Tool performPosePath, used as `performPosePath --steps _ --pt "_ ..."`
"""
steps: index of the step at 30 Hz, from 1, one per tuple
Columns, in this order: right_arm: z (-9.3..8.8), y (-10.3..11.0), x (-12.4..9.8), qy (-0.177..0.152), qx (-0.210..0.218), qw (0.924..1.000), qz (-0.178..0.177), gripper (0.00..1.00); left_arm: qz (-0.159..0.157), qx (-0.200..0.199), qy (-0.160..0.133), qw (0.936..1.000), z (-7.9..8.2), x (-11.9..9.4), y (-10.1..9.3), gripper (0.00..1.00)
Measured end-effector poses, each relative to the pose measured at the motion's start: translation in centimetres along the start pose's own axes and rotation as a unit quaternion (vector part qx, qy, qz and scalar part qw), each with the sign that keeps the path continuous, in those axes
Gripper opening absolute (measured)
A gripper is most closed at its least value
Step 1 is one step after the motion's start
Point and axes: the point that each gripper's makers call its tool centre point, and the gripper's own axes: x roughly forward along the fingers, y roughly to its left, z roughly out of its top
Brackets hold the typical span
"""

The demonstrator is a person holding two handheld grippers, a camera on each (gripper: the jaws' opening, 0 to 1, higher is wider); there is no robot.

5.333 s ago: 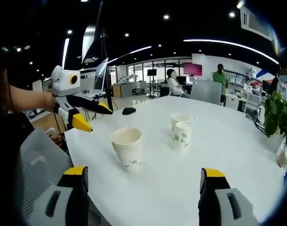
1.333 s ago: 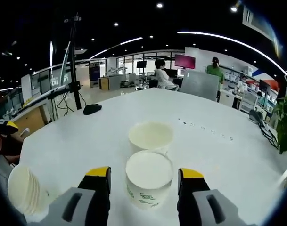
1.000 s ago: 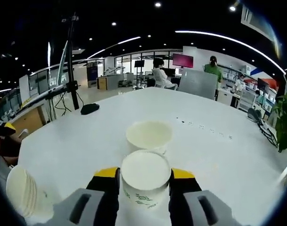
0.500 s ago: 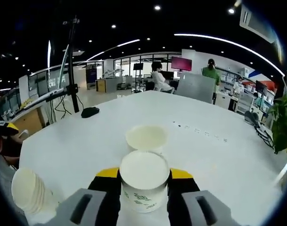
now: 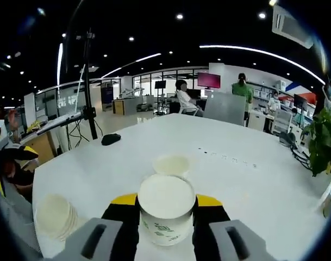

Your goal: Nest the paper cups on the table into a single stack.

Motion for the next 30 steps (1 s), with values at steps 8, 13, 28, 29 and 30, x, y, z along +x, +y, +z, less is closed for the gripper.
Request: performPosePath --steps 8,13,28,29,30 --pt "2.1 1.3 -2.4 -0.035 0.009 0.9992 0.015 0.35 -0.014 0.007 0.001 0.9999 1.3 1.2 -1.0 0.79" --pt "3.5 2.6 -4.6 -0.054 0.016 0.9983 0.019 0.35 -0.029 0.014 0.002 0.9995 2.0 2.0 -1.7 0.73" --pt "4.9 6.7 -9.4 -0.086 0.049 0.9937 0.053 0.35 -0.065 -0.002 -0.016 0.9978 4.1 3.1 -3.1 0.58" --pt "5.1 7.0 -9.7 -0.089 0.051 0.9931 0.057 0.35 -0.070 -0.007 -0.017 0.9974 4.2 3.2 -3.2 0.56" --pt "5.2 7.4 -10.0 -0.091 0.054 0.9923 0.063 0.35 -0.074 -0.008 -0.016 0.9971 4.3 3.3 -3.4 0.55"
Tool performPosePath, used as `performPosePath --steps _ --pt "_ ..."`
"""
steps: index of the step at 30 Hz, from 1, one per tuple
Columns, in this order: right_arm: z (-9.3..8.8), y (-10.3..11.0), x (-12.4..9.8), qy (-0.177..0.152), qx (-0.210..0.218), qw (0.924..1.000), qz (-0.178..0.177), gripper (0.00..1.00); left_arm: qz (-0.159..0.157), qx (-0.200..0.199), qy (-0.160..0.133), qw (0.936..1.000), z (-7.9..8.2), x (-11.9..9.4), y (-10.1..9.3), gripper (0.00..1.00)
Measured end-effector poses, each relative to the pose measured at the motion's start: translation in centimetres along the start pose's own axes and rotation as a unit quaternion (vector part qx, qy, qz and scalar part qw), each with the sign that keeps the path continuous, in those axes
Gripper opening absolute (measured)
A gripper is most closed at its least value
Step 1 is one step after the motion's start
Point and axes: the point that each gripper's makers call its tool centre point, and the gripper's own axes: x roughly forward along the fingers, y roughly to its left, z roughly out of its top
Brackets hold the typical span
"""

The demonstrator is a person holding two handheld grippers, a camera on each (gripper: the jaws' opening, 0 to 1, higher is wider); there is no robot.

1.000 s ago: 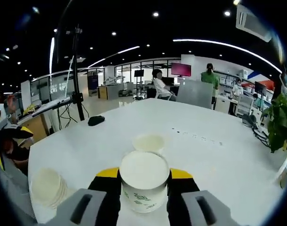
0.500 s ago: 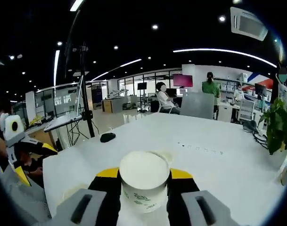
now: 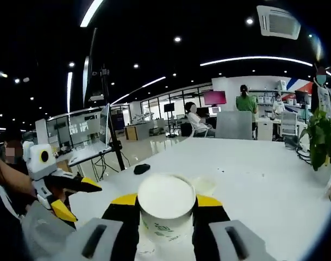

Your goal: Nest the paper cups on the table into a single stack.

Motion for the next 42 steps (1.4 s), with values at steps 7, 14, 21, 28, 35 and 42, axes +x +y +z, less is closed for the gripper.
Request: performPosePath --steps 7,14,21,28,35,42 --pt "0.8 2.2 -1.1 -0.015 0.013 0.9994 0.026 0.35 -0.029 -0.009 0.002 0.9995 0.3 0.7 -1.0 0.47" --pt "1.3 4.0 -1.7 -0.028 0.026 0.9980 0.052 0.35 -0.061 -0.022 0.004 0.9979 0.6 1.3 -2.0 0.39" --pt "2.0 5.3 -1.9 -0.045 0.047 0.9951 0.075 0.35 -0.091 -0.039 0.022 0.9948 0.1 1.8 -3.0 0.32" --pt "1.6 6.2 -1.9 -0.042 0.051 0.9934 0.094 0.35 -0.117 -0.034 0.035 0.9919 -0.2 2.2 -4.1 0.26" --pt "0.9 7.1 -1.9 -0.034 0.048 0.9924 0.108 0.35 -0.124 -0.036 0.023 0.9913 0.3 2.0 -4.4 0.26" --pt "0.1 6.9 -2.3 -0.030 0.059 0.9906 0.119 0.35 -0.122 -0.051 0.012 0.9911 0.6 1.1 -4.1 0.26"
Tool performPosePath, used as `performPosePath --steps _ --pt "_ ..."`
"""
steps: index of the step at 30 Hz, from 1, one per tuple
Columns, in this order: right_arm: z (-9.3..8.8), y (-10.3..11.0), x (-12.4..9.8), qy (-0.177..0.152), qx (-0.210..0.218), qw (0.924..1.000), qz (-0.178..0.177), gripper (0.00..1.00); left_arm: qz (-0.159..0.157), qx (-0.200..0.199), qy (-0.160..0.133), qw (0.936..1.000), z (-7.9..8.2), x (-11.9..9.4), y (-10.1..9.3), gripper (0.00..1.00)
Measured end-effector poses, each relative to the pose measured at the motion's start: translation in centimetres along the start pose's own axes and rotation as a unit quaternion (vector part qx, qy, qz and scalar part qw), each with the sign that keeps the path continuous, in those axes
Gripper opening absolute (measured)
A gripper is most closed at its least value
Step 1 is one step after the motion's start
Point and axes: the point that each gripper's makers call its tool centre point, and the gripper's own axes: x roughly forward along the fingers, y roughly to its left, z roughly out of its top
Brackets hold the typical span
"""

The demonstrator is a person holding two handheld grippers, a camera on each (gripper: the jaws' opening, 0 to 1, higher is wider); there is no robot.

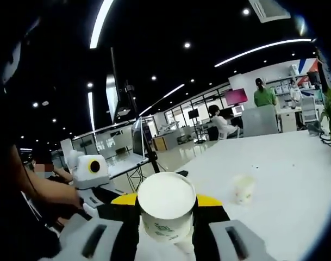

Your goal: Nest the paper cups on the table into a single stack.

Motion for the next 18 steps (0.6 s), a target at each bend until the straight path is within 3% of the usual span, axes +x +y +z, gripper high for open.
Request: performPosePath --steps 9,13,18 --pt "-1.6 0.8 0.0 0.025 -0.005 0.9995 0.018 0.36 0.003 -0.018 -0.020 0.9996 0.7 -0.6 0.4 0.24" --pt "-2.9 0.9 -0.3 0.050 -0.014 0.9983 0.027 0.36 0.001 -0.017 -0.021 0.9996 0.9 -0.9 0.3 0.20" --pt "-5.3 1.4 -0.7 0.099 -0.044 0.9930 0.046 0.35 -0.031 -0.012 -0.022 0.9992 1.4 -1.7 -0.3 0.15"
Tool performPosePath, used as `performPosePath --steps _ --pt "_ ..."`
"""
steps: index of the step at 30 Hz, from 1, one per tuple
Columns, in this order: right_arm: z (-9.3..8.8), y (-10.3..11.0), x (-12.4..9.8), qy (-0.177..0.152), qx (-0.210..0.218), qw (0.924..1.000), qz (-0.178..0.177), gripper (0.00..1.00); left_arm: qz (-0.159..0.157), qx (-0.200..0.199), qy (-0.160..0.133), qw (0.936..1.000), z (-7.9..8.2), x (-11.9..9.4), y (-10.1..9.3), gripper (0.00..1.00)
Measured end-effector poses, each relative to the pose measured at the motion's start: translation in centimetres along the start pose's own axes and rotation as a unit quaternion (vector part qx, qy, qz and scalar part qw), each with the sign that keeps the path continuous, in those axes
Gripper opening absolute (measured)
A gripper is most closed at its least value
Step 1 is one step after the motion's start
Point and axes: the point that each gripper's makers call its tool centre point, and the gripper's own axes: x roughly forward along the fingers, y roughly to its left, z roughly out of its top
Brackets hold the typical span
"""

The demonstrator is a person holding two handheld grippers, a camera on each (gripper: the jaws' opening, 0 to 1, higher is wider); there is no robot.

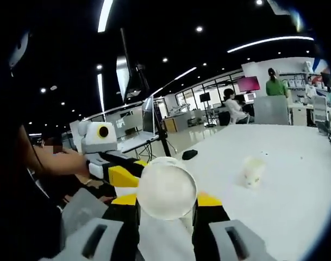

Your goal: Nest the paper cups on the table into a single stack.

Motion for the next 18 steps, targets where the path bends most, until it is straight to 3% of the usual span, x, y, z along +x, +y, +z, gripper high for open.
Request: performPosePath --steps 6,9,12,14,18 --pt "-1.9 0.5 0.0 0.031 -0.018 0.9993 0.013 0.32 -0.049 0.006 0.021 0.9986 0.0 -0.5 -1.7 0.07" --pt "-2.2 0.0 -0.3 0.038 -0.027 0.9989 0.008 0.00 -0.075 0.003 0.023 0.9969 0.3 -0.7 -2.6 0.00" --pt "-2.1 0.4 -0.3 0.036 -0.020 0.9991 0.012 0.06 -0.085 0.011 0.030 0.9958 0.1 -0.5 -3.1 0.00" --pt "-2.3 0.5 -0.2 0.046 -0.034 0.9983 0.009 0.02 -0.076 0.025 0.028 0.9964 0.1 -0.2 -3.0 0.00" --pt "-2.6 0.5 -0.3 0.051 -0.039 0.9980 0.006 0.05 -0.074 0.024 0.030 0.9965 -0.1 0.1 -2.8 0.00"
